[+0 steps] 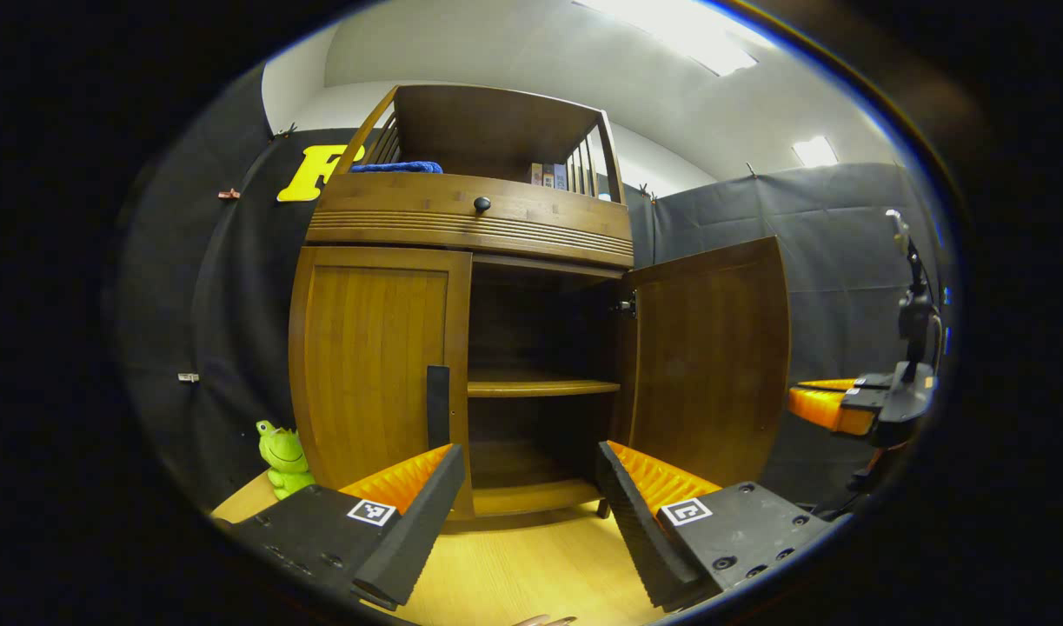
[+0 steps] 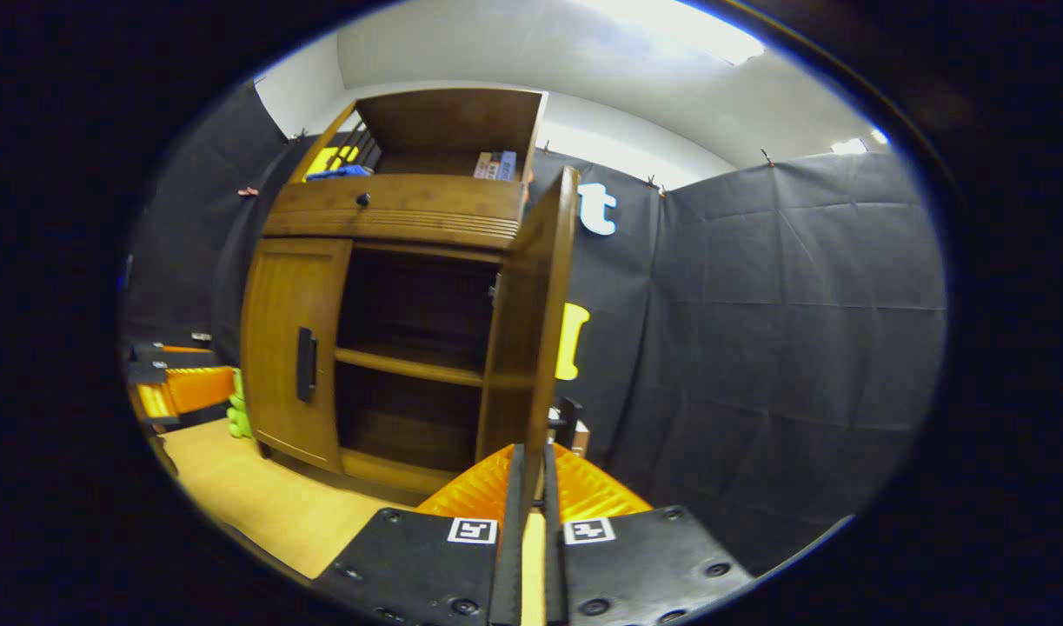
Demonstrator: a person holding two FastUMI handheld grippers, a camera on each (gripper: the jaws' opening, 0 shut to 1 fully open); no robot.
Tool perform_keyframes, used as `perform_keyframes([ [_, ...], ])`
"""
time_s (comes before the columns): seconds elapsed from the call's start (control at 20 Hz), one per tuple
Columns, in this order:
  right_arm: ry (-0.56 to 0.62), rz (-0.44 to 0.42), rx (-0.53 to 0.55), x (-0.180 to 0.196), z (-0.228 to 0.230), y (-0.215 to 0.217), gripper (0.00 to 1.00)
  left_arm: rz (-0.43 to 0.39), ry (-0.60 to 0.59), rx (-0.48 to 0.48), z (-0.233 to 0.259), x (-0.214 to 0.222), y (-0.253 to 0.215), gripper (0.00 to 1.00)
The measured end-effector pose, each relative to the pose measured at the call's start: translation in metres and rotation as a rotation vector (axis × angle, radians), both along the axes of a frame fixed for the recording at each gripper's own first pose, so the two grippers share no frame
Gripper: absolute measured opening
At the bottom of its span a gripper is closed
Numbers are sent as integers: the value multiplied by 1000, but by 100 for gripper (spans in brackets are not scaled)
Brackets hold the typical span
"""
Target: Open the right door of the double-door shoe cabinet with the right hand, and open the left door with the left hand.
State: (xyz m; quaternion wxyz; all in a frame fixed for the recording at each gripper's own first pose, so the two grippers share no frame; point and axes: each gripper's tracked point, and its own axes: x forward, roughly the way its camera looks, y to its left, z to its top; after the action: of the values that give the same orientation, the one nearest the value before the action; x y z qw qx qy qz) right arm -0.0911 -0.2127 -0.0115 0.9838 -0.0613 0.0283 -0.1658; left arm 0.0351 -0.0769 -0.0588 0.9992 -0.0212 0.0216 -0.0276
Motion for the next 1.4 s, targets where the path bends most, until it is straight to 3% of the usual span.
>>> perform_keyframes([
  [0.2,-73,43,-45,5,26,19,99,62,-26,23,-5,48,31,95],
  [0.25,-87,57,-40,7,29,24,95,75,-31,28,-7,63,39,95],
  [0.6,-122,156,15,26,33,38,96,168,-7,70,-47,161,91,95],
  [1.1,-112,213,28,46,24,45,97,181,-49,86,-57,211,104,89],
  [1.2,-107,211,33,47,23,43,97,199,-54,83,-57,214,108,78],
  [1.4,-96,217,51,47,18,43,97,206,-56,64,-56,219,112,36],
])
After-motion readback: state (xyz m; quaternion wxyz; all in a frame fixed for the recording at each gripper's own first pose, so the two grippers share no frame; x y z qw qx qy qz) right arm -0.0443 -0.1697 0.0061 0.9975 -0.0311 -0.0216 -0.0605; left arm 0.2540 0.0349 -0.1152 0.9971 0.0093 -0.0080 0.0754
